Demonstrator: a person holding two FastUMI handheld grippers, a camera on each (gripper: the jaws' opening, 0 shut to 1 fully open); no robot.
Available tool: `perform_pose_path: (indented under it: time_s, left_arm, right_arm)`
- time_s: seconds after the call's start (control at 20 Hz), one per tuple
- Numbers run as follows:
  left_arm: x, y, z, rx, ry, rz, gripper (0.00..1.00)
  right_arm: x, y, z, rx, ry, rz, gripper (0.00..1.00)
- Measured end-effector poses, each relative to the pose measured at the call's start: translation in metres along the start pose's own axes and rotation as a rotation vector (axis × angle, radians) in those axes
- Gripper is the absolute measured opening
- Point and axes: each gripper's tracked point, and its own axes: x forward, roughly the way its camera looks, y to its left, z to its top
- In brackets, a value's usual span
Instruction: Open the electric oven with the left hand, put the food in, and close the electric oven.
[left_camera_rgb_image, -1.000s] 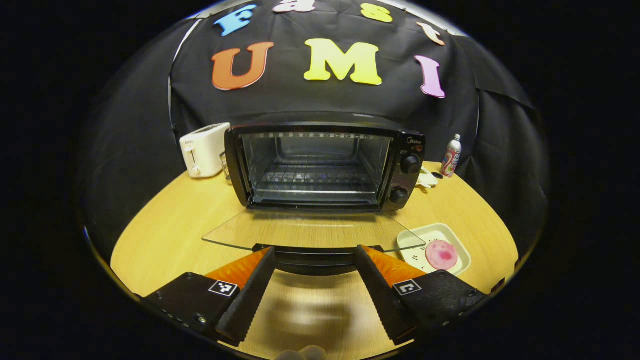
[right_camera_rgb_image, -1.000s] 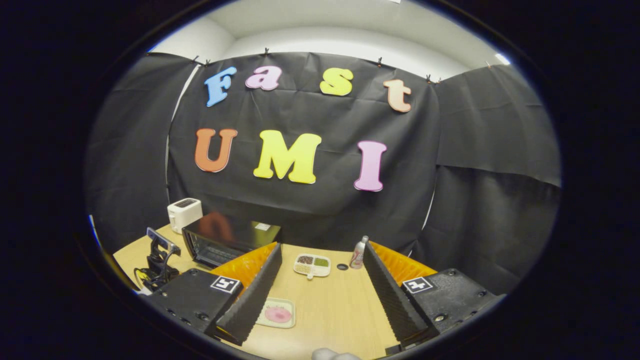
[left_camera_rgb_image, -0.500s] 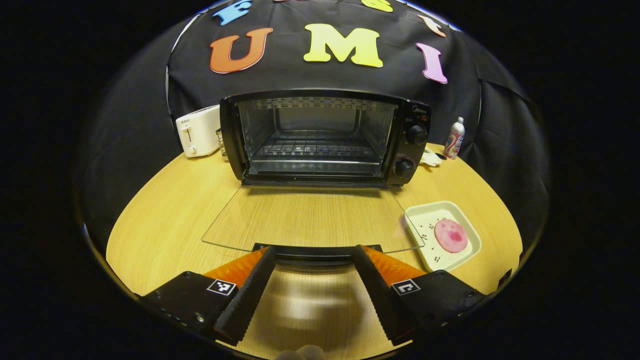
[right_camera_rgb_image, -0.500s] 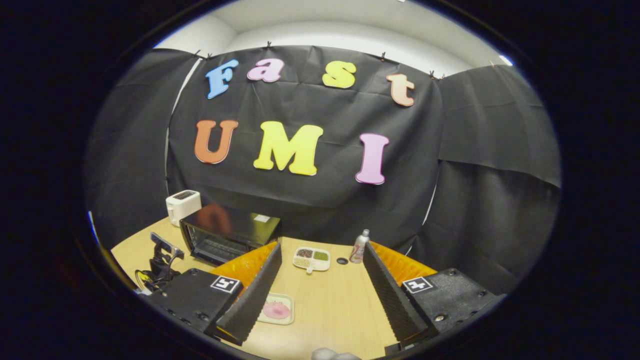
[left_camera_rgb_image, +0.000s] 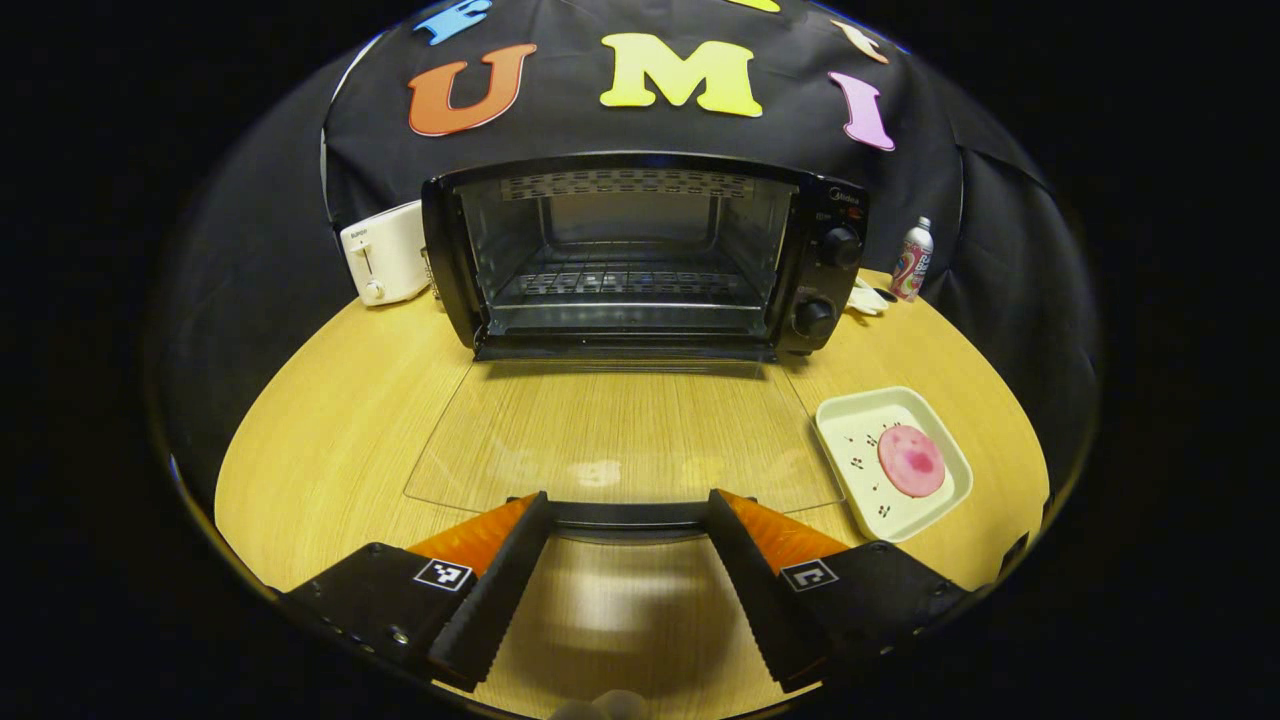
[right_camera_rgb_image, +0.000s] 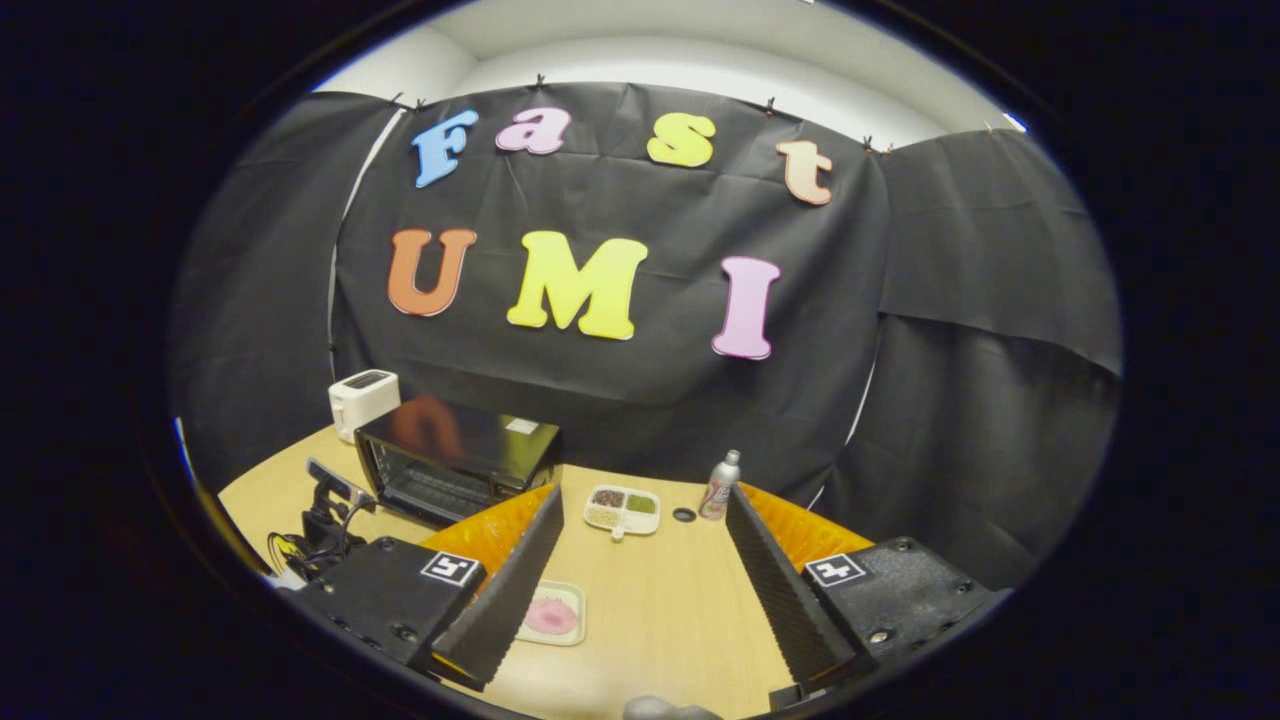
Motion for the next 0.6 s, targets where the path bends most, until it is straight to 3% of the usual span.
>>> perform_pose_path:
  time_s: [0.35,0.6]
  left_arm:
    - [-0.032,0.014,0.033,-0.015,-0.137,0.011,0.98]
    - [-0.084,0.024,0.076,0.036,-0.269,0.030,0.98]
  right_arm:
    - [0.018,0.002,-0.029,0.029,0.054,0.031,1.00]
    - [0.050,0.009,-0.088,0.021,0.187,0.056,0.98]
